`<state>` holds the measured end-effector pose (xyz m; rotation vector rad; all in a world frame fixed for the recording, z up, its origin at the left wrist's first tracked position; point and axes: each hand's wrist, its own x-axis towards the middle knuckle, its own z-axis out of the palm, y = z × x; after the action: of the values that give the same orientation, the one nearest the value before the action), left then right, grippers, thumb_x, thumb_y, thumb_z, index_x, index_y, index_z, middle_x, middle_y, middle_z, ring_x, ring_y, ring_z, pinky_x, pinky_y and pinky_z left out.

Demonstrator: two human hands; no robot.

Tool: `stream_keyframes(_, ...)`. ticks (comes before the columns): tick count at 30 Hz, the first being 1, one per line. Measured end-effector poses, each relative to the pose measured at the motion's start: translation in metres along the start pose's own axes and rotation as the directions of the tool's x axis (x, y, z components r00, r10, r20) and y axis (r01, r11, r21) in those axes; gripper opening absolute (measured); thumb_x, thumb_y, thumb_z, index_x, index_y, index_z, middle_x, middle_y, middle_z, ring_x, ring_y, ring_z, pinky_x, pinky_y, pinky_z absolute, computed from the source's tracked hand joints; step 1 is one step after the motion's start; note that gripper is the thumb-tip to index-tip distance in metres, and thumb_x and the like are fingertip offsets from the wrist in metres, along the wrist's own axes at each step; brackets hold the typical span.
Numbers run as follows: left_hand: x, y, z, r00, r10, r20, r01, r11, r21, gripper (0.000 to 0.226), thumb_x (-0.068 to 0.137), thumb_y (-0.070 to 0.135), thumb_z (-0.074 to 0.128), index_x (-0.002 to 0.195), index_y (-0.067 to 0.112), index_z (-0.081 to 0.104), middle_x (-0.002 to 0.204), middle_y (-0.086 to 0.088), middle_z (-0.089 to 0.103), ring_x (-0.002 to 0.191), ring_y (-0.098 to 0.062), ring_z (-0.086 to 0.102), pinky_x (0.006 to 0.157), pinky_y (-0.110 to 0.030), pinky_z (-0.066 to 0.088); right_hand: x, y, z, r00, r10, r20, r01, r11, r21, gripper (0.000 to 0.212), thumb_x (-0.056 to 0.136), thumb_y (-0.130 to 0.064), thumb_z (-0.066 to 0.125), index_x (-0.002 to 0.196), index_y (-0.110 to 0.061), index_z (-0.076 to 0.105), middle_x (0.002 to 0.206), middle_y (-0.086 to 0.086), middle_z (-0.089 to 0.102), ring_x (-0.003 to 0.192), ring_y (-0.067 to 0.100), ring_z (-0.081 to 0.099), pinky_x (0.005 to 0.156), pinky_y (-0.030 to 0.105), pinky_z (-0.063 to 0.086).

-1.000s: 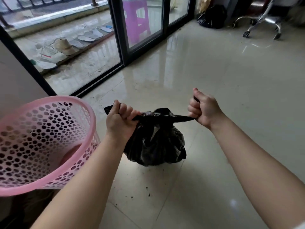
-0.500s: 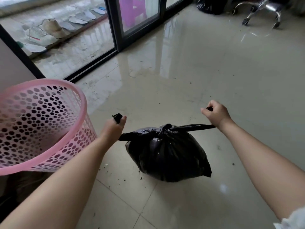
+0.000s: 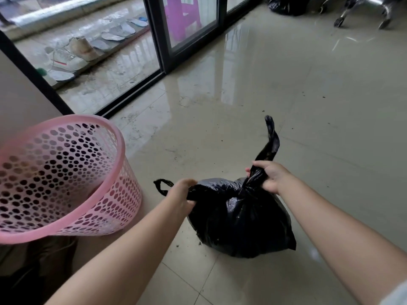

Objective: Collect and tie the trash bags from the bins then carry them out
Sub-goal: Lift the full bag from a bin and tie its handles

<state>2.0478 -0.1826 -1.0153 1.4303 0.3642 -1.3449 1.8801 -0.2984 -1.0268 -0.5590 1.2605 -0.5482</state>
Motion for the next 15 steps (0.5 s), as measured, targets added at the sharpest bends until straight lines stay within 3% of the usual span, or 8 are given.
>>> stream_keyframes(3,-0.001,-0.011,0.013,0.995,0.103,0.003,-0.103,0.994,-0.041,0.014,0.083,-0.014,0.047,0.092,-0.003,0.047,0.084,-0.016,0.051,0.072,-0.026,0.054,0.079,-0.029,0.045,0.005,0.007,0.007,0.994,-0.066,-0.081,0.067,0.998,0.009,0.036,0.097,-0.011,0.035,0.063,-0.005,0.043,0.062,0.008,0.044,0.034,0.016,0.055,0.054,0.028,0.039)
stream_keyframes(6,-0.01,-0.009,0.023,0.964,0.199,0.177,-0.187,0.979,-0.081,0.012,0.085,-0.014,0.047,0.082,-0.005,0.054,0.076,-0.014,0.056,0.072,-0.023,0.057,0.089,-0.032,0.048,0.01,0.007,0.005,0.981,-0.1,-0.164,0.114,0.99,0.083,0.039,0.097,-0.016,0.034,0.06,-0.008,0.039,0.043,0.005,0.039,0.029,0.015,0.042,0.049,0.03,0.039)
stream_keyframes(7,-0.012,-0.008,0.023,0.943,0.227,0.245,-0.216,0.974,-0.071,0.016,0.086,-0.014,0.047,0.076,-0.004,0.055,0.072,-0.014,0.059,0.068,-0.021,0.059,0.086,-0.029,0.051,0.01,0.007,0.005,0.981,-0.104,-0.163,0.119,0.99,0.08,0.039,0.097,-0.017,0.033,0.059,-0.009,0.039,0.033,0.003,0.038,0.027,0.014,0.038,0.048,0.03,0.04)
stream_keyframes(9,-0.016,-0.007,0.016,0.892,0.261,0.368,-0.298,0.953,0.048,0.03,0.086,-0.017,0.044,0.065,0.0,0.058,0.055,-0.011,0.062,0.055,-0.014,0.064,0.065,-0.017,0.056,0.01,0.009,0.004,0.983,-0.101,-0.154,0.114,0.99,0.078,0.04,0.098,-0.019,0.033,0.059,-0.009,0.038,0.024,-0.001,0.036,0.033,0.017,0.036,0.048,0.03,0.039)
stream_keyframes(10,-0.016,-0.009,0.009,0.877,0.253,0.408,-0.341,0.927,0.159,0.031,0.084,-0.02,0.043,0.067,-0.001,0.06,0.056,-0.012,0.062,0.056,-0.014,0.065,0.058,-0.016,0.056,0.01,0.01,0.002,0.984,-0.091,-0.154,0.106,0.991,0.087,0.04,0.098,-0.019,0.032,0.059,-0.008,0.038,0.028,0.001,0.036,0.04,0.019,0.035,0.048,0.031,0.038)
stream_keyframes(12,-0.01,-0.014,-0.008,0.88,0.233,0.415,-0.393,0.848,0.356,0.024,0.081,-0.022,0.048,0.096,-0.007,0.057,0.081,-0.017,0.062,0.082,-0.027,0.064,0.066,-0.023,0.055,0.009,0.011,-0.001,0.984,-0.073,-0.161,0.09,0.99,0.105,0.04,0.098,-0.02,0.032,0.059,-0.008,0.037,0.045,0.007,0.035,0.047,0.019,0.031,0.05,0.031,0.036)
stream_keyframes(14,-0.003,-0.023,-0.018,0.895,0.169,0.412,-0.392,0.738,0.549,0.032,0.082,-0.005,0.06,0.114,-0.004,0.054,0.099,-0.013,0.063,0.098,-0.027,0.06,0.076,-0.025,0.055,0.009,0.012,-0.003,0.983,-0.069,-0.173,0.088,0.99,0.106,0.04,0.098,-0.019,0.032,0.06,-0.007,0.037,0.055,0.007,0.031,0.048,0.019,0.031,0.051,0.031,0.035)
stream_keyframes(15,-0.001,-0.029,-0.018,0.9,0.167,0.403,-0.411,0.636,0.653,0.035,0.083,0.008,0.064,0.116,-0.002,0.056,0.109,-0.012,0.063,0.105,-0.026,0.059,0.085,-0.028,0.053,0.009,0.013,-0.002,0.982,-0.072,-0.174,0.091,0.991,0.1,0.039,0.097,-0.019,0.031,0.061,-0.007,0.037,0.056,0.007,0.03,0.048,0.019,0.031,0.051,0.031,0.035)
